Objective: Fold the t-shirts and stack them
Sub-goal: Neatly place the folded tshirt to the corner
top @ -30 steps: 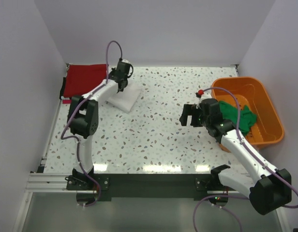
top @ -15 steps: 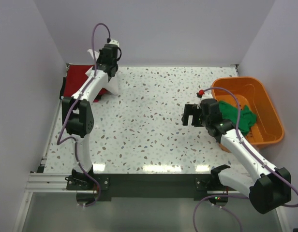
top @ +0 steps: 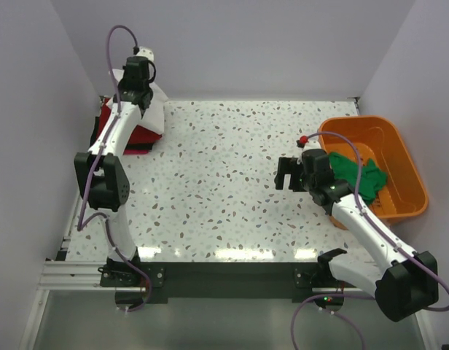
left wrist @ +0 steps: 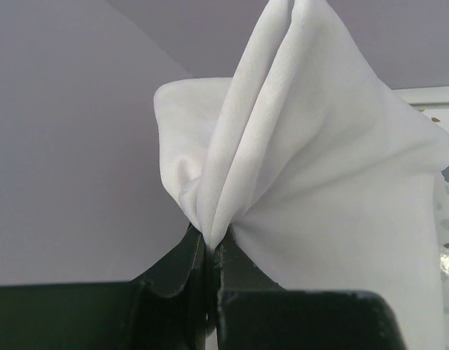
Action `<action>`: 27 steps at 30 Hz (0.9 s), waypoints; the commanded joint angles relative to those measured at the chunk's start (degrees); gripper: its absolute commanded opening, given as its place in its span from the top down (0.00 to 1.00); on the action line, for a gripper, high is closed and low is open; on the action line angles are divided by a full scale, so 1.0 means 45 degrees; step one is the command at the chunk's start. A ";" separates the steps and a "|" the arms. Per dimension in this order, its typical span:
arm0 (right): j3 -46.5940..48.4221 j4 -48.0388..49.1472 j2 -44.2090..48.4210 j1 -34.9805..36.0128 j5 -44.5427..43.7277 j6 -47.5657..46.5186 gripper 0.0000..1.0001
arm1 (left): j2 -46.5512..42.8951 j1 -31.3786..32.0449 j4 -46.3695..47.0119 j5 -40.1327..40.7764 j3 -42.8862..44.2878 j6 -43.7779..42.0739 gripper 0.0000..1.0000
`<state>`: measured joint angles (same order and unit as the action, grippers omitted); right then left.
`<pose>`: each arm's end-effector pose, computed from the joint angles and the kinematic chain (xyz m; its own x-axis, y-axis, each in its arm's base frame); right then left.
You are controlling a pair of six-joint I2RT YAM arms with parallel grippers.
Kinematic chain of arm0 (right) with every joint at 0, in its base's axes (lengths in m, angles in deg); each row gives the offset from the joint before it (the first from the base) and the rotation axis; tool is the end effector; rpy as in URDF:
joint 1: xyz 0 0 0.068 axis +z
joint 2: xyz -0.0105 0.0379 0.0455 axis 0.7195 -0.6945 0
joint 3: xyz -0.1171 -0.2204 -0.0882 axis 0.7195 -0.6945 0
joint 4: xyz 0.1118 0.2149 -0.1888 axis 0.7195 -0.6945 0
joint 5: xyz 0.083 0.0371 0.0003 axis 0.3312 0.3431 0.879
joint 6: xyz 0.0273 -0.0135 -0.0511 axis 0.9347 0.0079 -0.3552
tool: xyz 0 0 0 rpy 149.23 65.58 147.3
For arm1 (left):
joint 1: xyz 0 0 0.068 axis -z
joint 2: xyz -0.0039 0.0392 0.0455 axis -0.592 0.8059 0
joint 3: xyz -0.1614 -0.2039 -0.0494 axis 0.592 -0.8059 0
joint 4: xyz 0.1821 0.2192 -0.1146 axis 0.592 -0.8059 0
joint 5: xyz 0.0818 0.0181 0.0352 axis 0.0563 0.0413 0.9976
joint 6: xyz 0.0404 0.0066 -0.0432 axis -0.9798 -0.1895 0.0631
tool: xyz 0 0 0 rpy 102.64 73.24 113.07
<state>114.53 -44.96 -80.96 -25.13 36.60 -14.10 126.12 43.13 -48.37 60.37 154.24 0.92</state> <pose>0.2660 0.0972 0.2324 -0.6603 0.0928 -0.7452 -0.0801 0.9780 0.1928 0.5251 -0.0375 0.3294 -0.5145 0.3050 -0.8015 -0.2837 0.8215 0.4947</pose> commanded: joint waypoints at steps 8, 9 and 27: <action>0.0059 0.0098 -0.0127 0.0008 -0.0360 0.0045 0.01 | 0.0169 -0.1340 0.0787 -0.1699 -0.0578 0.0436 1.00; 0.0059 0.0059 -0.0166 0.0007 -0.0379 0.0044 0.01 | 0.0288 -0.1400 0.0864 -0.1680 -0.0558 0.0475 1.00; 0.0234 0.0040 -0.0246 0.0007 -0.0614 0.0083 0.01 | 0.1912 -0.2982 -0.0170 -0.1367 0.1258 0.1665 0.00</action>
<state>114.53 -45.02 -84.15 -25.13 35.07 -13.96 136.85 30.65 -49.03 53.98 155.60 5.47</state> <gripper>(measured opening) 0.986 0.925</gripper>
